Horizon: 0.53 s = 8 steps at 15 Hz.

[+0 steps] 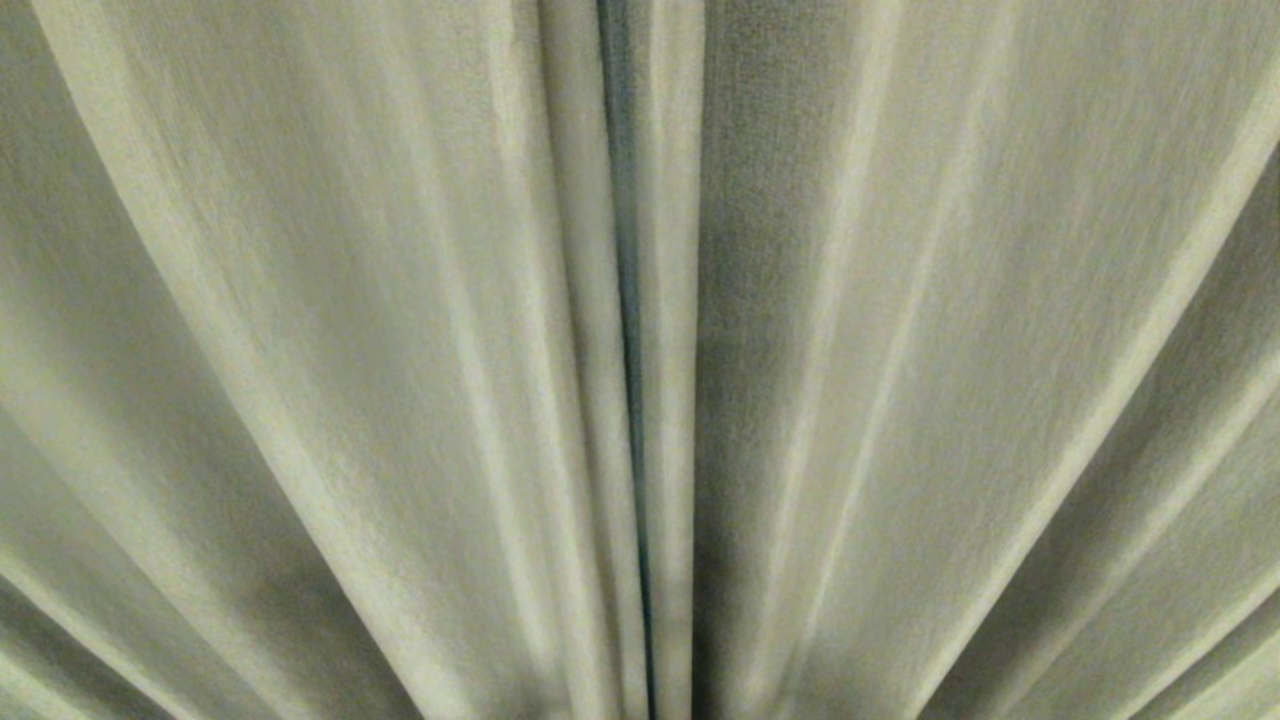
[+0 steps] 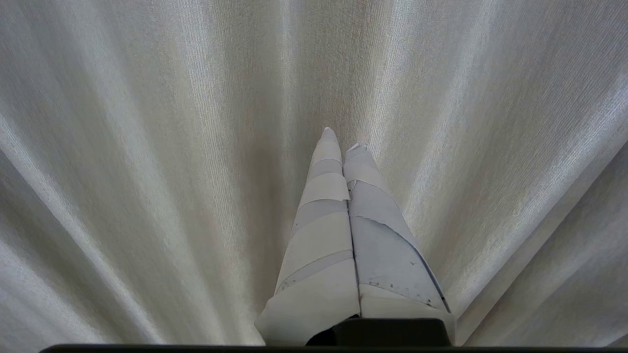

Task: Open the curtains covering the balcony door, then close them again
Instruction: Pull the outer curtains open on both sides

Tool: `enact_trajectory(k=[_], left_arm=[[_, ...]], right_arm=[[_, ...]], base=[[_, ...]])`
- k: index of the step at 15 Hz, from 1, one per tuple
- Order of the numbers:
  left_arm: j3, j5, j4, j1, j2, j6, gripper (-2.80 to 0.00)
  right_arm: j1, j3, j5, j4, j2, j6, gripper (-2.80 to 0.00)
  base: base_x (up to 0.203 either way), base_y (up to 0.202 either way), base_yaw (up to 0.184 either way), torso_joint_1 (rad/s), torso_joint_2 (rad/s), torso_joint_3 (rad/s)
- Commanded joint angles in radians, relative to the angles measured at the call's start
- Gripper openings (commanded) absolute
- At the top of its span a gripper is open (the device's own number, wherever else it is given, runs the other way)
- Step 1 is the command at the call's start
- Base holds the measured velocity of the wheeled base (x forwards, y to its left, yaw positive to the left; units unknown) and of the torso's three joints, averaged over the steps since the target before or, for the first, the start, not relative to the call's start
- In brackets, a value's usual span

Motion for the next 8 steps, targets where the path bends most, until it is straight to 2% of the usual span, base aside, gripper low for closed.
enact_trajectory(k=[1,8], left_arm=[[0.0,0.0,0.0,0.0,0.0,-0.001,-2.8],[-0.001,0.002,0.001,0.0,0.0,0.004,-2.8]], right_arm=[[0.001,0.0,0.001,0.0,0.0,-0.001,-2.8],[-0.001,0.0,0.001,0.0,0.0,-0.001,-2.8]], base=[[0.0,0.0,0.0,0.0,0.0,0.0],[0.0,0.0,0.0,0.0,0.0,0.0]])
